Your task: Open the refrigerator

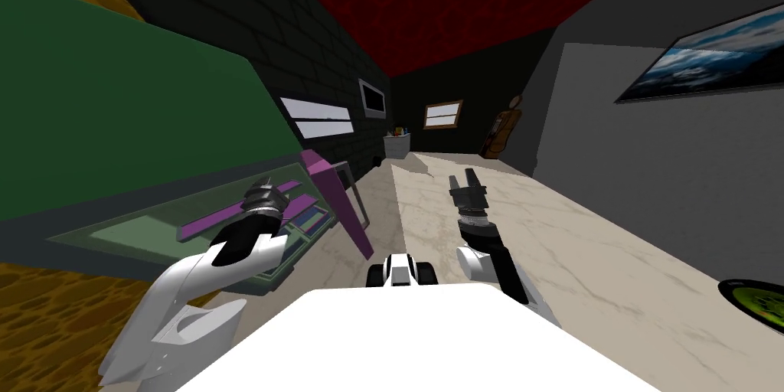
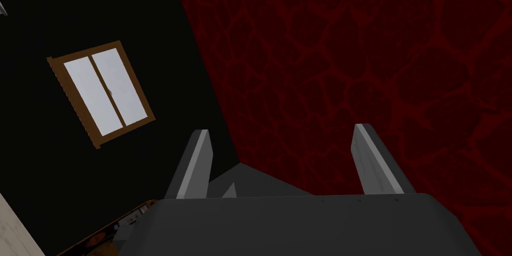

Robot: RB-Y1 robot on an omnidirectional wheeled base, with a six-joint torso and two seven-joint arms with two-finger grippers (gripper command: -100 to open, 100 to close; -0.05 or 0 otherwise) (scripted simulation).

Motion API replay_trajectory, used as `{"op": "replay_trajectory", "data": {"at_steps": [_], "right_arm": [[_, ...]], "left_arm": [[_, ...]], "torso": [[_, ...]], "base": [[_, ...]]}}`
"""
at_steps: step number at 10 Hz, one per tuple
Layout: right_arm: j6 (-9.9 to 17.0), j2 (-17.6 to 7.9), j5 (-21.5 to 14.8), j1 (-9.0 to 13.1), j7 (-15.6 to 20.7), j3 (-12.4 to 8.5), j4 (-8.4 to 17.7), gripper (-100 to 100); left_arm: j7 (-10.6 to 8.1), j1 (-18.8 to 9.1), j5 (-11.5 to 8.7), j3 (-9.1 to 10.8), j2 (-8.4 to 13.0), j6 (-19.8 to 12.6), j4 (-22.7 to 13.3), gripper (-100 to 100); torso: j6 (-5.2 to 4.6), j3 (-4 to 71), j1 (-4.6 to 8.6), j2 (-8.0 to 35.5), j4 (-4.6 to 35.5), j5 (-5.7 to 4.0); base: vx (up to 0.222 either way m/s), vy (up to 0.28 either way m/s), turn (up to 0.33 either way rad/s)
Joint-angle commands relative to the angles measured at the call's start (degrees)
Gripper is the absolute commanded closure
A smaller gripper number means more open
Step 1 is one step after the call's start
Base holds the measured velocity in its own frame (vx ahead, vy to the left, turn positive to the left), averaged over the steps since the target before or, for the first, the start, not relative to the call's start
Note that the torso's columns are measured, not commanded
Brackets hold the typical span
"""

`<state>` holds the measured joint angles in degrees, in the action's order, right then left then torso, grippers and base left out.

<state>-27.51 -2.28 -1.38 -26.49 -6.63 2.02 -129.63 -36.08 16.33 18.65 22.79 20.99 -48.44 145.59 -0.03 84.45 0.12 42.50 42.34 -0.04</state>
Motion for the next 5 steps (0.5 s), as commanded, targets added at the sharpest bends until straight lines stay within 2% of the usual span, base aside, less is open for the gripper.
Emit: {"op": "replay_trajectory", "data": {"at_steps": [1,3,4,5], "right_arm": [[0.0,0.0,0.0,0.0,0.0,0.0,0.0,0],[0.0,0.0,0.0,0.0,0.0,0.0,0.0,0],[0.0,0.0,0.0,0.0,0.0,0.0,0.0,0],[0.0,0.0,0.0,0.0,0.0,0.0,0.0,0]], "left_arm": [[-2.05,0.3,-0.1,0.88,2.8,-3.2,0.6,-100],[-4.62,0.6,-0.3,2.13,6.5,-6.9,1.5,-100],[-4.62,0.6,-0.3,2.13,6.7,-7.6,1.5,-100],[-5.91,0.8,-0.4,2.76,8.7,-9.5,1.9,-100]], "torso": [[0.02,0.0,-0.01,0.0,0.0,0.00],[0.01,0.1,-0.11,-0.2,-0.1,0.04],[0.02,0.1,-0.13,-0.2,-0.1,0.04],[0.04,0.2,-0.14,-0.3,-0.1,0.05]], "base": [[-0.038,0.012,-0.062],[-0.039,0.006,-0.141],[-0.034,0.008,-0.063],[-0.032,0.009,-0.137]]}}
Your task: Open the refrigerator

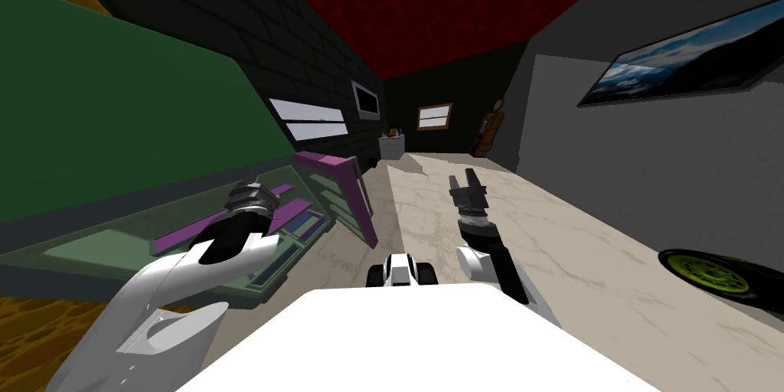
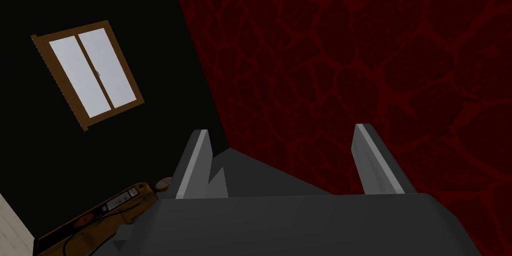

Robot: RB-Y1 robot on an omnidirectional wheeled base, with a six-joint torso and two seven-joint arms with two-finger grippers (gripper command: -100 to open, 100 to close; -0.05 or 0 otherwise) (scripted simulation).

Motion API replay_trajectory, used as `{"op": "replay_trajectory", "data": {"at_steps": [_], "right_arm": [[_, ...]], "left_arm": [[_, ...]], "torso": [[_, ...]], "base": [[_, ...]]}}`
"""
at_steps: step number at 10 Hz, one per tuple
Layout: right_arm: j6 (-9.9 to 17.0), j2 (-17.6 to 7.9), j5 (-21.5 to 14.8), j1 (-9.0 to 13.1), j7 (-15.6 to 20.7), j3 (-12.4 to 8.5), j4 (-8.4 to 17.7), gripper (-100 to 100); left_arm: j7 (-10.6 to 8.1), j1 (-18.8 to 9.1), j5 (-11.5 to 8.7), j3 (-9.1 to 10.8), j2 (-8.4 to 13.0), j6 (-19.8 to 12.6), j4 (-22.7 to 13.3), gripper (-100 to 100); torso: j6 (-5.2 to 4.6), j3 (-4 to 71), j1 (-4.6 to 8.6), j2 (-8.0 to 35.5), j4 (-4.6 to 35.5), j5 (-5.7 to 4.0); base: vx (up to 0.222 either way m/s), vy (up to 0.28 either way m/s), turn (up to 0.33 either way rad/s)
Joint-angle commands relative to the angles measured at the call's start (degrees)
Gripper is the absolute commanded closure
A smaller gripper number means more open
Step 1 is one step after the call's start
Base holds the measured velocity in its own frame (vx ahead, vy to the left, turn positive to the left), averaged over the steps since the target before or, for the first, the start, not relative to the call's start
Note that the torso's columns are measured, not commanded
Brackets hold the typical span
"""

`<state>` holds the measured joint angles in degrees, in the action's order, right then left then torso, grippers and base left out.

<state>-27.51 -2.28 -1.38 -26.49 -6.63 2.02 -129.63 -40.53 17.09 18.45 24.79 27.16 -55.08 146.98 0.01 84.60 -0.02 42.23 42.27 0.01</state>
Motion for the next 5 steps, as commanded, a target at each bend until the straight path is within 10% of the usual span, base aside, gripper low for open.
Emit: {"op": "replay_trajectory", "data": {"at_steps": [1,5], "right_arm": [[0.0,0.0,0.0,0.0,0.0,0.0,0.0,0],[0.0,0.0,0.0,0.0,0.0,0.0,0.0,0]], "left_arm": [[-2.75,0.2,-0.4,1.38,4.5,-4.6,1.0,-100],[-5.33,0.5,-0.6,2.63,8.5,-9.6,1.8,-100]], "torso": [[-0.03,0.0,0.01,0.0,0.0,-0.01],[-0.03,0.0,0.04,0.1,0.0,-0.02]], "base": [[-0.039,0.015,-0.174],[-0.031,0.007,-0.104]]}}
